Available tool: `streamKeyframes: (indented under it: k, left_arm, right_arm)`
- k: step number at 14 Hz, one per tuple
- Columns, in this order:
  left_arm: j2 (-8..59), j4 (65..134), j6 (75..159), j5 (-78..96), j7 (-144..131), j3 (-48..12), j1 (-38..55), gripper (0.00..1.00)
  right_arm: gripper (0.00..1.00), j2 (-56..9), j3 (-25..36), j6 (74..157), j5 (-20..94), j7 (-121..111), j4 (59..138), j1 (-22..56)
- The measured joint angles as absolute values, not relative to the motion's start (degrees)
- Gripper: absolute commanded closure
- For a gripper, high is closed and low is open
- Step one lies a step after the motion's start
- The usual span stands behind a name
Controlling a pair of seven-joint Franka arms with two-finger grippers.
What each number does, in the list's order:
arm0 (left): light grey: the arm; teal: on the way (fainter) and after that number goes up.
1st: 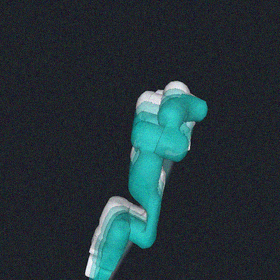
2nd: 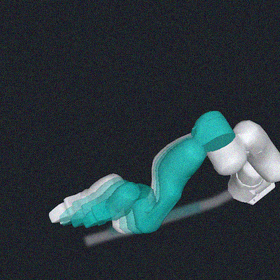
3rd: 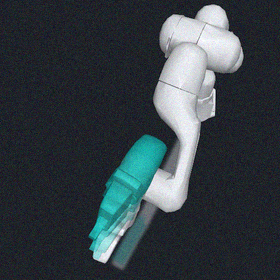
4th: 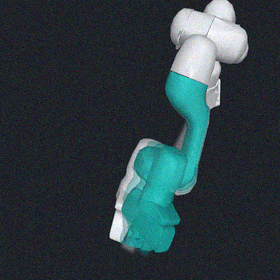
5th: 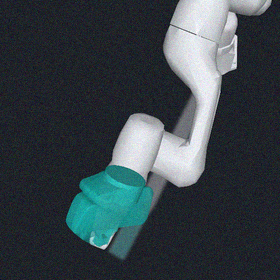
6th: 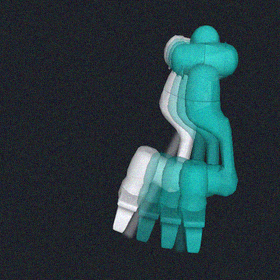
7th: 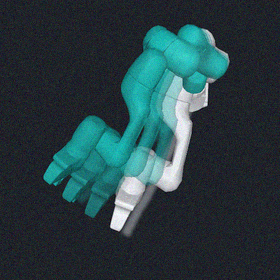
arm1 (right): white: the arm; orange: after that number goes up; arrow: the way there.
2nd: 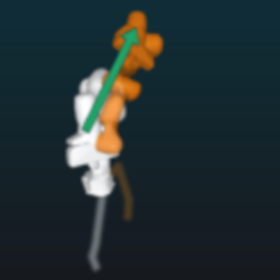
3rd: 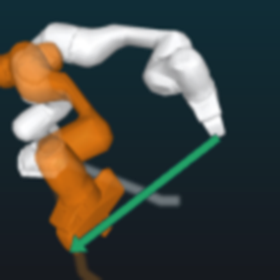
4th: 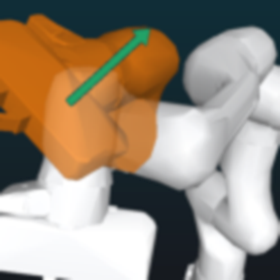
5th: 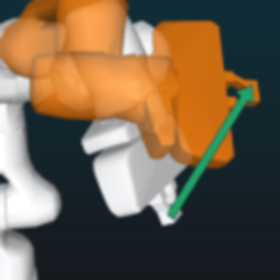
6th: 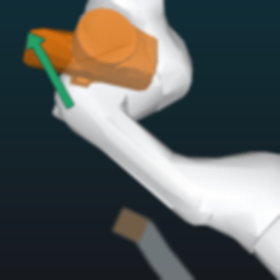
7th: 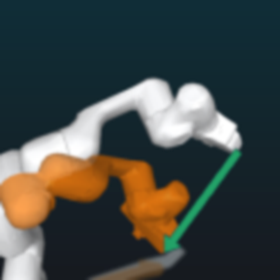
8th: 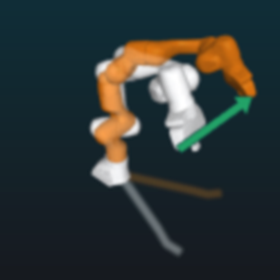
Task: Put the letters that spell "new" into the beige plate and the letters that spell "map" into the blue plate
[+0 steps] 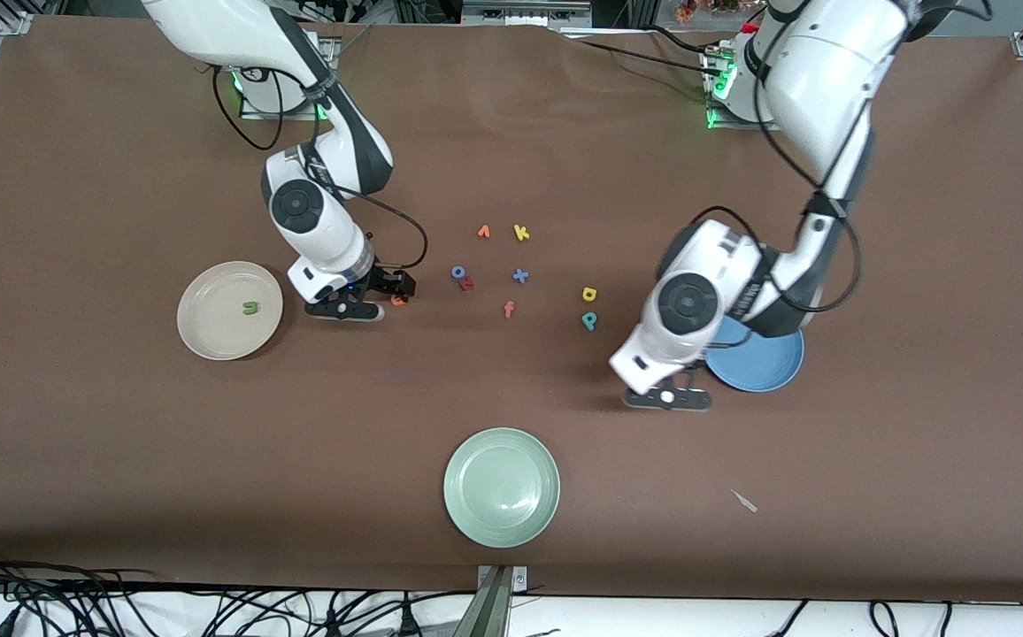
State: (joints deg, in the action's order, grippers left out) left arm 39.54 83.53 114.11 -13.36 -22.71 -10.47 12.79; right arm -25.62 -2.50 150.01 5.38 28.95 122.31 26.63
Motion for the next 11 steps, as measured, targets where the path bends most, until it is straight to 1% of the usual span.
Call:
streamKeyframes:
  k: [3,4,5,6,8,10,11]
  left_arm:
    - [37.82,86.46,110.76,-13.36,-15.7,-10.46,6.99,0.94]
    - [37.28,88.35,110.69,-13.36,-15.16,-10.48,5.75,0.92]
    - [36.87,90.26,110.69,-13.36,-14.96,-10.56,4.58,0.86]
    - [36.56,92.09,110.73,-13.37,-14.75,-10.64,3.65,0.72]
    - [36.05,95.99,112.66,-13.36,-14.56,-10.8,2.99,0.01]
    - [35.65,97.94,114.21,-13.36,-14.59,-11.27,3.03,0.0]
    - [35.27,97.94,114.46,-13.37,-14.61,-11.54,3.09,0.0]
  right_arm:
    - [0.01,-27.47,-2.49,151.69,5.38,29.64,122.31,27.66]
    - [0.03,-28.0,-2.49,152.29,5.38,29.69,122.31,27.9]
    - [0.09,-28.47,-2.49,152.76,5.38,29.72,122.3,28.11]
    - [0.15,-28.8,-2.49,153.07,5.38,29.76,122.29,28.28]
    - [0.31,-28.98,-2.47,153.35,5.38,29.85,122.28,28.46]
    - [0.53,-28.87,-2.4,153.35,5.38,29.99,122.21,28.46]
    - [0.61,-28.85,-2.38,153.35,5.38,30.01,122.2,28.46]
